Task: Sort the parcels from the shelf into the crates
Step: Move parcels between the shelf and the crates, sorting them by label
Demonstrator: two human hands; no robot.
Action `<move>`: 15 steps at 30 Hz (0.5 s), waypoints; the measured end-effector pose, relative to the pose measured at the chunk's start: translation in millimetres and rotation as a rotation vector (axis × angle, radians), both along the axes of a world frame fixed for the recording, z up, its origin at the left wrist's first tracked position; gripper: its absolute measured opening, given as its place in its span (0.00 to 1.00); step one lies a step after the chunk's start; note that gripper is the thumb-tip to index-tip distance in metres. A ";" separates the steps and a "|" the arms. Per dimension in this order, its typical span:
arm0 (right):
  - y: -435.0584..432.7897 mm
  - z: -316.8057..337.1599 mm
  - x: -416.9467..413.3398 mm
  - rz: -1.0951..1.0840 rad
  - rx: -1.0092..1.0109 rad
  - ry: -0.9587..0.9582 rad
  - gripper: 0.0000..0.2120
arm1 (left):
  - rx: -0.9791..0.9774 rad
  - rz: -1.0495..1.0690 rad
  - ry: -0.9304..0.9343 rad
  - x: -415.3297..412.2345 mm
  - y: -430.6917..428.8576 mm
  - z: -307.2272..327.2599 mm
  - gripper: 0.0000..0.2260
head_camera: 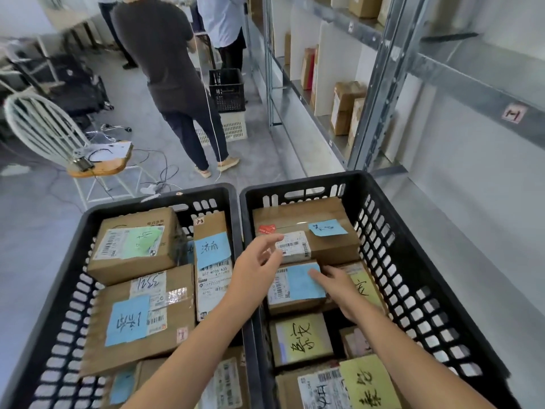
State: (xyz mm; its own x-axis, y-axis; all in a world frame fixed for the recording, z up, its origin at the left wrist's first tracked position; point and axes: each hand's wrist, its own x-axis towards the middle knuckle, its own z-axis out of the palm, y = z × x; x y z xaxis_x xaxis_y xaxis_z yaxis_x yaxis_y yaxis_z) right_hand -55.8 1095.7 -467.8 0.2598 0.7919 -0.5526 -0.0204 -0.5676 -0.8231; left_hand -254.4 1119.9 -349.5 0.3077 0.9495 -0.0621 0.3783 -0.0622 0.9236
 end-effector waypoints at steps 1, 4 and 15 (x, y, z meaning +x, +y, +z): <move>0.6 2.6 -0.5 -0.001 0.015 -0.042 0.12 | 0.003 0.003 0.020 -0.7 0.8 -0.8 0.14; -4.6 15.3 -2.2 -0.017 0.033 -0.195 0.19 | 0.003 -0.001 0.087 -2.8 0.1 -0.2 0.14; -67.7 160.5 26.8 -0.029 0.278 -0.736 0.20 | 0.323 -0.327 0.110 46.9 -5.8 68.1 0.17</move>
State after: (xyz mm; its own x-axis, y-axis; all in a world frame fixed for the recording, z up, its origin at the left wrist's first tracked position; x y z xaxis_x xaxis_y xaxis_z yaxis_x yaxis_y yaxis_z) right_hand -28.9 1028.0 -307.3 0.5045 0.8633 -0.0135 0.5735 -0.3468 -0.7422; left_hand -207.6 1114.1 -281.3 0.6020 0.7800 0.1711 0.3858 -0.4717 0.7929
